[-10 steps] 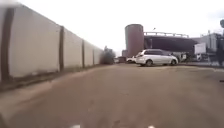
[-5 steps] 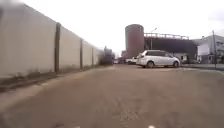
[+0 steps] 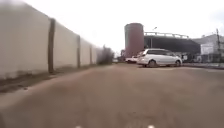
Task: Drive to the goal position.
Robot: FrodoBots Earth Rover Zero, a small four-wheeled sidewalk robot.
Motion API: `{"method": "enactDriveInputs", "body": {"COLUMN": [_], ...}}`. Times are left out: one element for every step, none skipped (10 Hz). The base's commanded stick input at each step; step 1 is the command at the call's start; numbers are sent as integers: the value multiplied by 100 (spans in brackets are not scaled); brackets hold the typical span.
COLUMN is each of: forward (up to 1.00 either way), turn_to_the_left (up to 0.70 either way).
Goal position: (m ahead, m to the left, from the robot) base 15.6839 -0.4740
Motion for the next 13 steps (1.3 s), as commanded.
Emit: {"method": "enactDriveInputs", "body": {"forward": [100,100,100,100,100,100,100,100,100,100,100,100,100], "turn_to_the_left": [-27,-22,-4,0,0,0,0,0,0,0,0,0,0]}}
